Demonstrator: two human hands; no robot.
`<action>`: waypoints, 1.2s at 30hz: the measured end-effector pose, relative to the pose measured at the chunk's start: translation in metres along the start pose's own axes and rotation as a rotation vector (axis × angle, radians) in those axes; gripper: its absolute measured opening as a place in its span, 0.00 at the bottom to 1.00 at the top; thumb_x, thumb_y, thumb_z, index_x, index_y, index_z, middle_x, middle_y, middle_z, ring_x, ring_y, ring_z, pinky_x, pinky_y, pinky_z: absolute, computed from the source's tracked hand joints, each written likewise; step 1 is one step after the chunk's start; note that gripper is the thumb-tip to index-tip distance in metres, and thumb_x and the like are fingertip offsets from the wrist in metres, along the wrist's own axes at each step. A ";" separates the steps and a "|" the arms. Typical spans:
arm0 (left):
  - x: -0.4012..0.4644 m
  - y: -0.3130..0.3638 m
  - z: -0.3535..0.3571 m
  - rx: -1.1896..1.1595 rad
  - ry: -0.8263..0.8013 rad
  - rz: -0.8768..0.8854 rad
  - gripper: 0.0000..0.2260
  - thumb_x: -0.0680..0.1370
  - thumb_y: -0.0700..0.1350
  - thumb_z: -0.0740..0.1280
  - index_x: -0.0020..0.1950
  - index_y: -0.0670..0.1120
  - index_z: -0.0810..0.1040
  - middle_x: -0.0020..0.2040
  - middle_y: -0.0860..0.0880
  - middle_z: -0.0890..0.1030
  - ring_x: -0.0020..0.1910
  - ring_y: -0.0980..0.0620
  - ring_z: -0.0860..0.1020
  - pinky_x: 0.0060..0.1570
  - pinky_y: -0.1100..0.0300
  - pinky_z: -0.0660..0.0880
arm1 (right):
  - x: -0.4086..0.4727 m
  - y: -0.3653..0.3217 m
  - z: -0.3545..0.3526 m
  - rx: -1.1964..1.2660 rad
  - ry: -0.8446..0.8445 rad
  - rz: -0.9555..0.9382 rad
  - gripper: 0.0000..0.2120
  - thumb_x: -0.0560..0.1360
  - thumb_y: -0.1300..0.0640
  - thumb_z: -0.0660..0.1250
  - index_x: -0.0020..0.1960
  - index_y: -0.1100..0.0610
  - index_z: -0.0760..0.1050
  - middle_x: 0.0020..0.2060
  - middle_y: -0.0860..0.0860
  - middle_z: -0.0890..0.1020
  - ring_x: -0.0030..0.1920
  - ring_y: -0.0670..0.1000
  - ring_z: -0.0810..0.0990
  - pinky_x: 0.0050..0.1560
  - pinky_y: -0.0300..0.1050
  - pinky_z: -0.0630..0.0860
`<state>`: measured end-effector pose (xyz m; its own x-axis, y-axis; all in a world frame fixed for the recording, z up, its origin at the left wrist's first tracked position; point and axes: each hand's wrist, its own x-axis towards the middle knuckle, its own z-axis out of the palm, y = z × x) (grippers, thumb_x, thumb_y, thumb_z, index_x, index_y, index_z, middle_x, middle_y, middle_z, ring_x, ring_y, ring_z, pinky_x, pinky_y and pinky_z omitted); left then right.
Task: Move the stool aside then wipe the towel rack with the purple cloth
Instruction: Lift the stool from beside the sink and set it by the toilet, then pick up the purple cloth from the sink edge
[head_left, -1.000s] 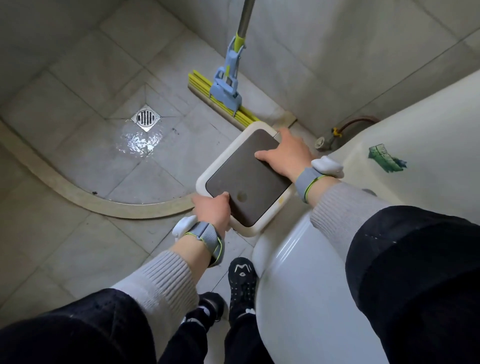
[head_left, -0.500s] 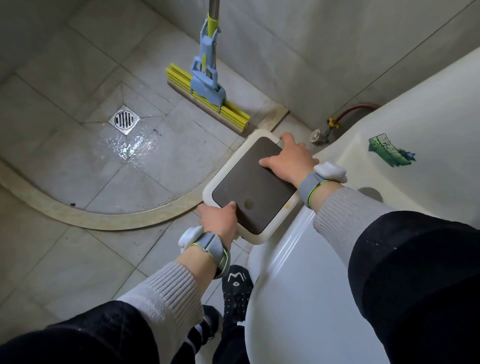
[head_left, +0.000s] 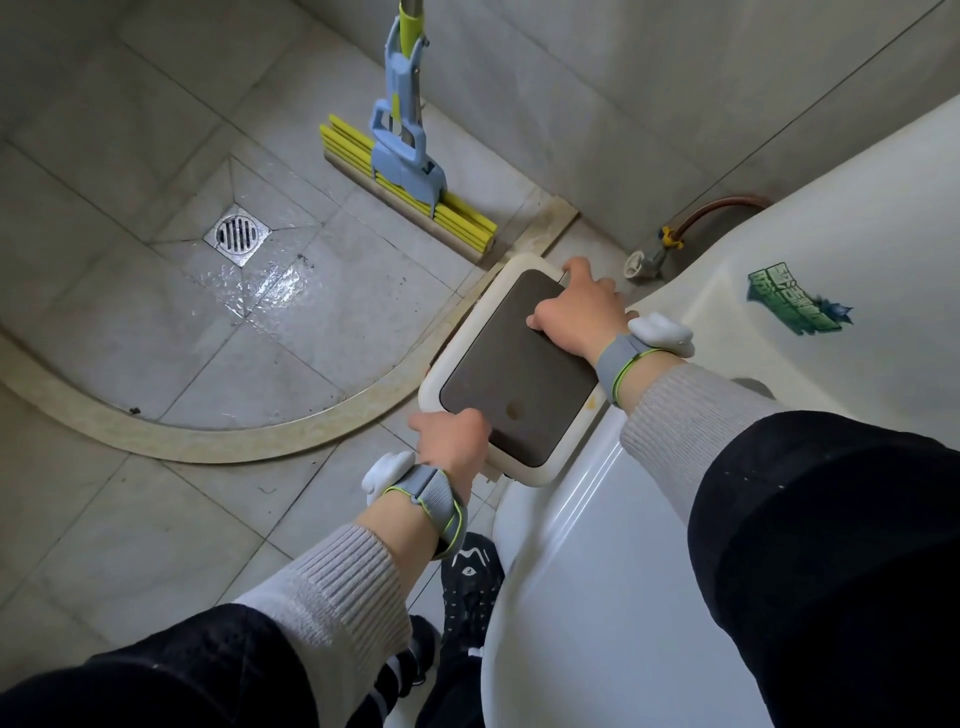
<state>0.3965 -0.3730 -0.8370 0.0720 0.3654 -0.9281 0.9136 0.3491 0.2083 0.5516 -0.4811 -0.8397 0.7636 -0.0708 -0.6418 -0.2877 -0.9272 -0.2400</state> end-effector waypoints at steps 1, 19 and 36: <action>-0.001 0.000 -0.001 0.025 0.002 0.023 0.29 0.70 0.45 0.63 0.70 0.38 0.63 0.62 0.36 0.75 0.60 0.33 0.76 0.61 0.42 0.76 | -0.001 -0.001 0.000 -0.012 -0.001 0.007 0.37 0.68 0.48 0.72 0.73 0.47 0.60 0.66 0.59 0.69 0.67 0.64 0.67 0.52 0.53 0.60; -0.079 0.102 -0.122 0.020 -0.014 0.498 0.16 0.75 0.41 0.71 0.62 0.44 0.79 0.45 0.48 0.81 0.41 0.51 0.79 0.46 0.59 0.74 | -0.102 -0.137 -0.048 -0.084 0.031 -0.310 0.24 0.74 0.54 0.63 0.70 0.52 0.71 0.70 0.56 0.72 0.66 0.62 0.75 0.66 0.56 0.72; -0.205 0.179 -0.359 -0.064 0.067 0.646 0.06 0.71 0.40 0.74 0.47 0.41 0.86 0.43 0.45 0.84 0.39 0.49 0.77 0.38 0.60 0.71 | -0.291 -0.360 -0.116 -0.159 0.069 -0.621 0.28 0.72 0.52 0.61 0.73 0.48 0.71 0.69 0.56 0.75 0.67 0.62 0.76 0.67 0.57 0.72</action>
<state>0.4020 -0.0756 -0.4989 0.5719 0.5709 -0.5890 0.6689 0.0911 0.7378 0.4998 -0.1694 -0.4818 0.7971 0.4782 -0.3687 0.3052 -0.8459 -0.4373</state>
